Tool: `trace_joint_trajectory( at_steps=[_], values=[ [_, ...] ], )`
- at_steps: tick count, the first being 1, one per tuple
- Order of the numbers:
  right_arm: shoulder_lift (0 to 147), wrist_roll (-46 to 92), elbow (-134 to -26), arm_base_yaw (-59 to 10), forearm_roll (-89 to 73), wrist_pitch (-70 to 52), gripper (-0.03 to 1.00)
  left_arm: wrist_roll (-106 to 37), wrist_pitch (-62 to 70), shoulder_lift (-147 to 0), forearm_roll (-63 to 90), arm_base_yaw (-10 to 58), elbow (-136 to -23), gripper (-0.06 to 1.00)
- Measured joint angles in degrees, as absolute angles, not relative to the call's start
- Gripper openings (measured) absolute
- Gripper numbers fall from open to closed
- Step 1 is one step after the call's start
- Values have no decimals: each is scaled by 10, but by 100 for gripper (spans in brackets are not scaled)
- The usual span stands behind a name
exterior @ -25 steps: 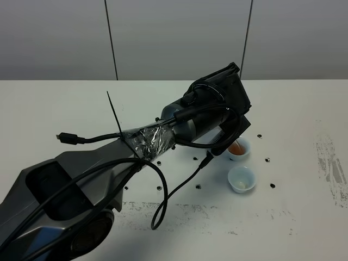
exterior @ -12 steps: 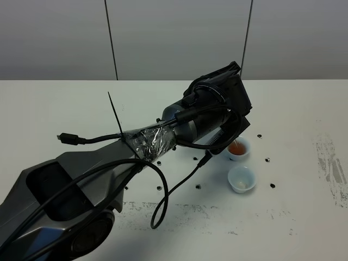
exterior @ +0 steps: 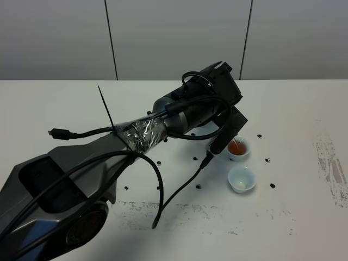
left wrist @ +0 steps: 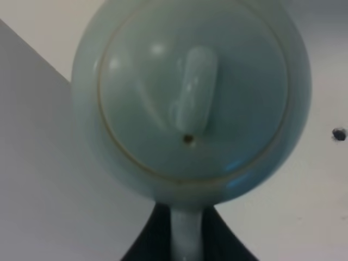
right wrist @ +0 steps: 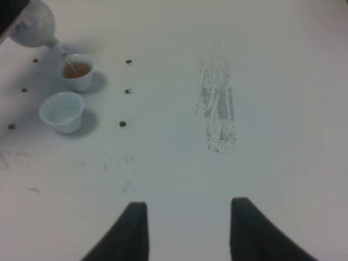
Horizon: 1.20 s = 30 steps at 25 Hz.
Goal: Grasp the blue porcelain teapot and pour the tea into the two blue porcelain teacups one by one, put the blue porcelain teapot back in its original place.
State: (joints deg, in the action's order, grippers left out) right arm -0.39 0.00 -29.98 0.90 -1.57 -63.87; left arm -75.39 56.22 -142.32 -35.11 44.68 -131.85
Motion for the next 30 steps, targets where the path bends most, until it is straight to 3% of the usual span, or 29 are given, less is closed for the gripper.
trace_joint_trajectory(
  at_steps=[14, 22, 30],
  values=[
    [-4, 0, -300, 9, -17, -639, 34, -750, 608, -1404, -147, 384, -1316, 4],
    [-4, 0, -300, 9, -18, -639, 34, -666, 620, -1351, 36, 317, -1315, 4],
    [-4, 0, -300, 9, -20, -639, 34, -596, 573, -1351, 75, 296, -1233, 4]
  ],
)
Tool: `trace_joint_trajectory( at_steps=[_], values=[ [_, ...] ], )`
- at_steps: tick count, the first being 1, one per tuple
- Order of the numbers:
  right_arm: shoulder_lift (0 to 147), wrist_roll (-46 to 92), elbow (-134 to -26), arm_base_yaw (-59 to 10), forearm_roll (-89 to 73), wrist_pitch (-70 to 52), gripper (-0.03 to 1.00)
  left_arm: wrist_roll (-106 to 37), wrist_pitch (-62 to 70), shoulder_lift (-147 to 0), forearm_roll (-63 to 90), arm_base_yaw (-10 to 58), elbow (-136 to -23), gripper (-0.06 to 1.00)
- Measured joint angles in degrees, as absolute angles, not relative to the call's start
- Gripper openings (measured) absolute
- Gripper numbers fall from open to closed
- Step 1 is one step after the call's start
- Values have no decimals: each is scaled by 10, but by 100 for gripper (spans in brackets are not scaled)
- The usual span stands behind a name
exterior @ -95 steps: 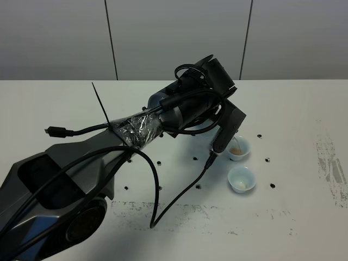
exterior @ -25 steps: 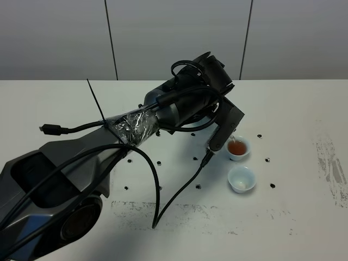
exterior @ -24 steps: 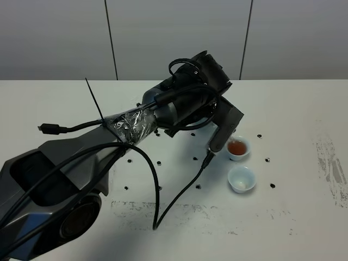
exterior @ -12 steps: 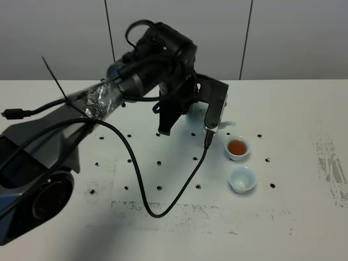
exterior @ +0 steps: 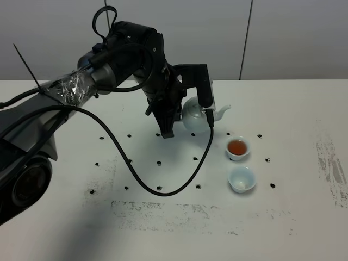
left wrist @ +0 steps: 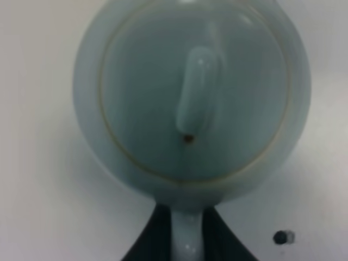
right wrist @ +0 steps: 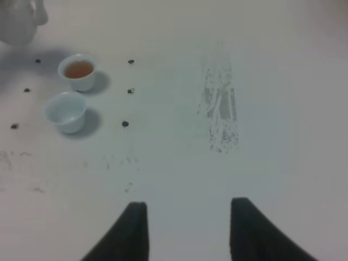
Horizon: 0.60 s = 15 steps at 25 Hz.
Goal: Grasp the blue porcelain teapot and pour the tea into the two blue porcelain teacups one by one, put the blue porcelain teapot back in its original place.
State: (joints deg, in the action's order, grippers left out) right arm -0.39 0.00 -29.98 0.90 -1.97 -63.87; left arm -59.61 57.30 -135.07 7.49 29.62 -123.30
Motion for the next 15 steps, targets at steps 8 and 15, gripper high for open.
trace_joint_trajectory(
  at_steps=[8, 15],
  values=[
    [-4, 0, -300, 9, -21, -639, 34, -570, 552, -1356, 106, 295, -1192, 4],
    [-4, 0, -300, 9, -21, -639, 34, -560, 552, -1370, 105, 295, -1191, 4]
  ],
)
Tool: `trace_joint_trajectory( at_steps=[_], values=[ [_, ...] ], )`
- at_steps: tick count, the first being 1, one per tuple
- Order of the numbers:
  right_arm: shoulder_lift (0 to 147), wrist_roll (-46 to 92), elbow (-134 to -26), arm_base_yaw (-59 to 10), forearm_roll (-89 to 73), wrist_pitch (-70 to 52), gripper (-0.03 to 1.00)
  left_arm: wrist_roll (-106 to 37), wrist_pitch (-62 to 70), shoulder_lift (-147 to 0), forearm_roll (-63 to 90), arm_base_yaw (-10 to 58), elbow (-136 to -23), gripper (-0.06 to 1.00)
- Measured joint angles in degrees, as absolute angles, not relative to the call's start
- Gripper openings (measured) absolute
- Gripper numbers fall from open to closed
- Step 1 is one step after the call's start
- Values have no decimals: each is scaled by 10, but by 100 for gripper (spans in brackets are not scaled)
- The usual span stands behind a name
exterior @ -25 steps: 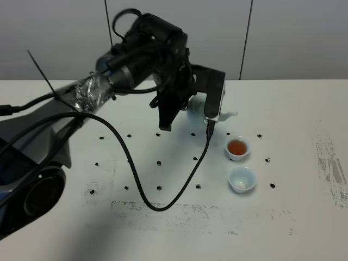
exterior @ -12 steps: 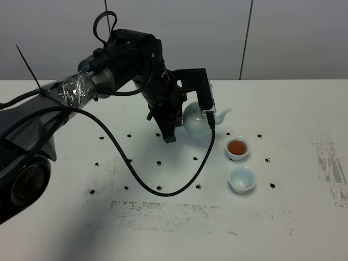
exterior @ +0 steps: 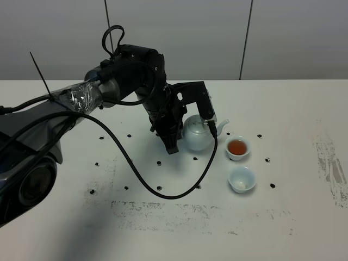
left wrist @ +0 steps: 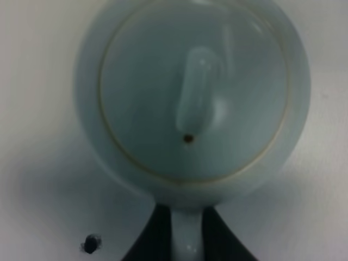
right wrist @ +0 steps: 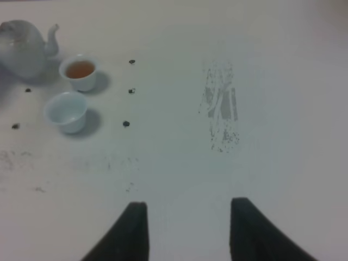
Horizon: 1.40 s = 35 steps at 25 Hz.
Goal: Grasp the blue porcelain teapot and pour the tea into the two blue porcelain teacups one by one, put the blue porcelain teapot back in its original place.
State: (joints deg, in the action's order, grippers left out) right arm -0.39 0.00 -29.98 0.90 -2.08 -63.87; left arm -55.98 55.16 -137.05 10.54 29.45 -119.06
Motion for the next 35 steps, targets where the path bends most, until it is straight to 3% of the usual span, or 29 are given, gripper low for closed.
trace_joint_trajectory(
  at_steps=[7, 16, 26, 35],
  values=[
    [-4, 0, -300, 9, -21, -639, 34, -565, 577, -1346, 90, 299, -1189, 4],
    [-4, 0, -300, 9, -21, -639, 34, -636, 614, -1243, -11, 361, -1135, 4],
    [-4, 0, -300, 9, -21, -639, 34, -680, 604, -1251, -146, 442, -1103, 4],
    [-4, 0, -300, 9, -21, -639, 34, -648, 584, -1284, -238, 469, -1103, 4]
  ],
)
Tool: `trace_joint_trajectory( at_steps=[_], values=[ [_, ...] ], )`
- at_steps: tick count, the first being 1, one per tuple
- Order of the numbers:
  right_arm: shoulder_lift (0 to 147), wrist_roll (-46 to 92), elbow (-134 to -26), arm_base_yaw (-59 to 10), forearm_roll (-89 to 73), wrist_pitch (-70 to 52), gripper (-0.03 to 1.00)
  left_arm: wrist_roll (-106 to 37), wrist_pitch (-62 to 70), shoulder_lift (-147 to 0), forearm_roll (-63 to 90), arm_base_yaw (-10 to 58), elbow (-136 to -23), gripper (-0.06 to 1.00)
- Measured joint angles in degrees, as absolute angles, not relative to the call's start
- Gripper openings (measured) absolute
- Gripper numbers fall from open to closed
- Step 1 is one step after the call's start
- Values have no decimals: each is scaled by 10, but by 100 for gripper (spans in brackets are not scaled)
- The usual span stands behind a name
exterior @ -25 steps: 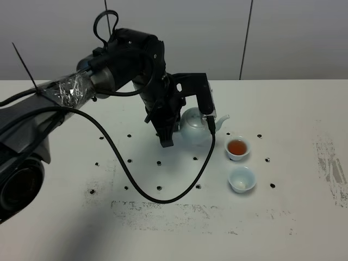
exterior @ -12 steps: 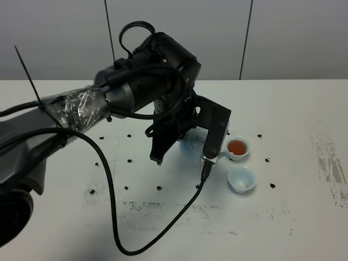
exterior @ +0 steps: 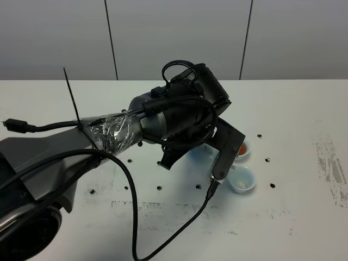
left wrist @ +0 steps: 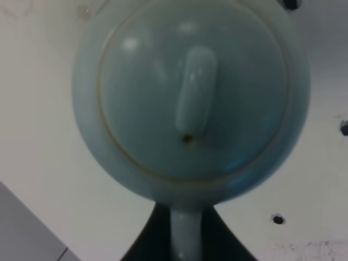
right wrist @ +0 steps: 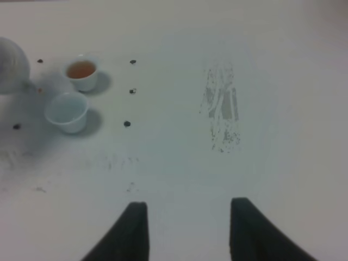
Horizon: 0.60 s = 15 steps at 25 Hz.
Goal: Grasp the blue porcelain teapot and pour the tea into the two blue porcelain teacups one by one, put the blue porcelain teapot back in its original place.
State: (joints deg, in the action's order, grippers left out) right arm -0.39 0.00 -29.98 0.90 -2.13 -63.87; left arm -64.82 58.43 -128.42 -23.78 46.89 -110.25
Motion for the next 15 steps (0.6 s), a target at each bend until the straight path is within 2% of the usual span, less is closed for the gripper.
trace_joint_trajectory(
  at_steps=[8, 15],
  values=[
    [-4, 0, -300, 9, -22, -639, 34, -623, 554, -1296, -310, 487, -1103, 4],
    [-4, 0, -300, 9, -22, -639, 34, -675, 545, -1297, -353, 507, -1103, 4]
  ],
)
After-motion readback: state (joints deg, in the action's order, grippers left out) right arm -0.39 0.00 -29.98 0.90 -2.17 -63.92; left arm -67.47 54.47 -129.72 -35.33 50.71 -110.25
